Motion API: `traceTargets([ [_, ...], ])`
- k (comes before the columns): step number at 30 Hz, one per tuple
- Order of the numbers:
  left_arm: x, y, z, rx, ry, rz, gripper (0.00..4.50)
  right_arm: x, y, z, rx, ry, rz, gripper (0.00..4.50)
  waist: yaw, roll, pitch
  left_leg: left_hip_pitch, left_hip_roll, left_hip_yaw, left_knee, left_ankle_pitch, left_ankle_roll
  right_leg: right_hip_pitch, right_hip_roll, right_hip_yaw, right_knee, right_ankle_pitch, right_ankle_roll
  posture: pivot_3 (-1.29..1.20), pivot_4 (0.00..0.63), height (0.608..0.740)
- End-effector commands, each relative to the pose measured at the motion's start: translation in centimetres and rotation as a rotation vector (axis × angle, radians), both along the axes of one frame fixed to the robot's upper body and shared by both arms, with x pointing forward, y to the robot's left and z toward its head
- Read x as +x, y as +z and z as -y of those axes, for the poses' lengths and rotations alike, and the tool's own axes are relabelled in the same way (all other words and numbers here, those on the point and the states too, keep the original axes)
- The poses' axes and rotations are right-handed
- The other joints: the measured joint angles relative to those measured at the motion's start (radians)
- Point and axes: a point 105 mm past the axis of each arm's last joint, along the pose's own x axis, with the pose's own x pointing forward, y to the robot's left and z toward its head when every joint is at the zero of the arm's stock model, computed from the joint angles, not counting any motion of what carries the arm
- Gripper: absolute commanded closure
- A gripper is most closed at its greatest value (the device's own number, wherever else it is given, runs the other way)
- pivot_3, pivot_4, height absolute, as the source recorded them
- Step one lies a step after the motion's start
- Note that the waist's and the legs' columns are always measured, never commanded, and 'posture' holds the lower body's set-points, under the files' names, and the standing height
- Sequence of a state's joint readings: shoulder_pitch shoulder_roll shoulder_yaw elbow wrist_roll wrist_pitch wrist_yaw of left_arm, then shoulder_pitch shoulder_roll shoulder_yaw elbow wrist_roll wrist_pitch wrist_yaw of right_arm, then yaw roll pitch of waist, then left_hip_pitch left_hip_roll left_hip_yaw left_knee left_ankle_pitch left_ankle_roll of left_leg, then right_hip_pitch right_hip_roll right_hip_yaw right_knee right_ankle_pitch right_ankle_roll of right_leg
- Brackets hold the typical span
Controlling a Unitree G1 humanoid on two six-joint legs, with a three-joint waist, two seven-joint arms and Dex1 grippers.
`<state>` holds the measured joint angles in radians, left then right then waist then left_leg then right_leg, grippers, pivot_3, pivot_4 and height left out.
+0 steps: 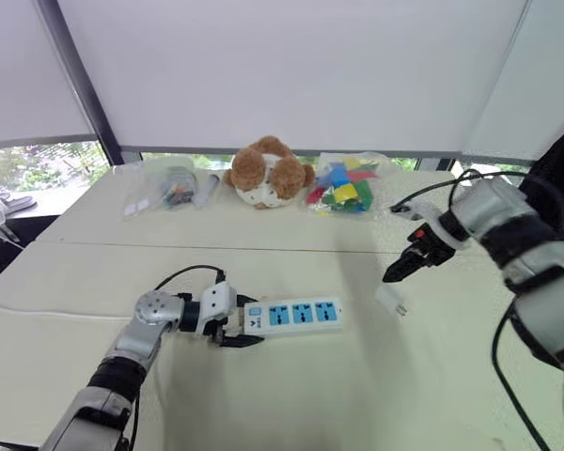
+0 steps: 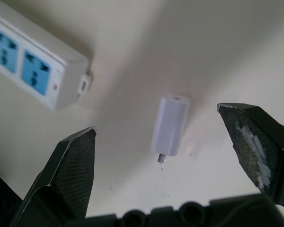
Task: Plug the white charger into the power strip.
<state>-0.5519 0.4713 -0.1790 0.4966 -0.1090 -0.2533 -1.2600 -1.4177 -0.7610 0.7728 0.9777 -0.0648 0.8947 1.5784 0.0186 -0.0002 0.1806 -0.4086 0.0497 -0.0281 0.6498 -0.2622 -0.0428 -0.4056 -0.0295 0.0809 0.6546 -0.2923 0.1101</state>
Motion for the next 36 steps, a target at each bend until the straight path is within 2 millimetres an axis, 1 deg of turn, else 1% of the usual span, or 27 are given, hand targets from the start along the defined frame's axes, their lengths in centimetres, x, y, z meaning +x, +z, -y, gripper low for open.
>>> traceTargets([
  [1, -1.7, -2.6, 1.4, 0.026, -0.028, -0.077, 1.47, 0.1, 0.5, 0.8, -0.039, -0.039, -0.022, 0.00, 0.000, 0.001, 0.000, 0.000, 0.000, 0.000, 0.000, 0.000, 0.000, 0.000, 0.000, 0.000, 0.000, 0.000, 0.000, 0.00, 0.150, 0.739],
  [7, -2.1, -3.5, 1.7, -0.006, 0.020, -0.095, 1.47, 0.5, -1.4, 0.2, -0.072, -0.059, -0.062, 0.00, -0.005, 0.008, -0.003, 0.001, 0.000, 0.000, 0.001, 0.000, 0.000, 0.001, 0.000, 0.000, 0.002, 0.000, 0.000, 0.00, 0.150, 0.739],
  [11, -2.4, -3.7, 1.9, -0.015, 0.027, -0.099, 1.47, 0.9, -2.2, -0.3, -0.080, -0.055, -0.049, 0.00, -0.006, 0.008, -0.004, 0.001, -0.001, 0.000, 0.003, 0.001, -0.001, 0.001, 0.000, 0.000, 0.005, 0.000, 0.000, 0.00, 0.150, 0.739],
  [18, -2.9, -3.9, 2.1, -0.023, 0.035, -0.109, 1.47, 1.5, -3.2, -0.4, -0.087, -0.077, -0.011, 0.00, -0.007, 0.009, -0.004, 0.002, -0.001, 0.000, 0.003, 0.001, -0.001, 0.001, 0.000, 0.000, 0.005, 0.000, 0.000, 0.00, 0.150, 0.739],
  [22, -3.4, -4.2, 2.4, -0.038, 0.042, -0.125, 1.47, 1.7, -4.1, -0.6, -0.096, -0.084, -0.003, 0.00, -0.009, 0.010, -0.004, 0.002, -0.001, -0.001, 0.003, 0.001, -0.001, 0.001, 0.000, 0.000, 0.005, 0.000, 0.000, 0.00, 0.150, 0.739],
  [33, -4.4, -4.7, 2.7, -0.041, 0.051, -0.151, 1.47, 2.0, -5.0, -1.5, -0.117, -0.057, 0.011, 0.00, -0.013, 0.012, -0.006, 0.002, -0.001, -0.001, 0.002, 0.001, -0.001, 0.001, 0.000, 0.000, 0.005, 0.000, 0.000, 0.00, 0.150, 0.739],
  [36, -4.6, -4.9, 2.7, -0.042, 0.055, -0.155, 1.47, 1.9, -5.0, -1.8, -0.109, -0.049, -0.004, 0.85, -0.014, 0.012, -0.006, 0.002, -0.001, -0.001, 0.002, 0.001, -0.001, 0.001, 0.000, 0.000, 0.005, 0.000, 0.000, 0.00, 0.150, 0.739],
])
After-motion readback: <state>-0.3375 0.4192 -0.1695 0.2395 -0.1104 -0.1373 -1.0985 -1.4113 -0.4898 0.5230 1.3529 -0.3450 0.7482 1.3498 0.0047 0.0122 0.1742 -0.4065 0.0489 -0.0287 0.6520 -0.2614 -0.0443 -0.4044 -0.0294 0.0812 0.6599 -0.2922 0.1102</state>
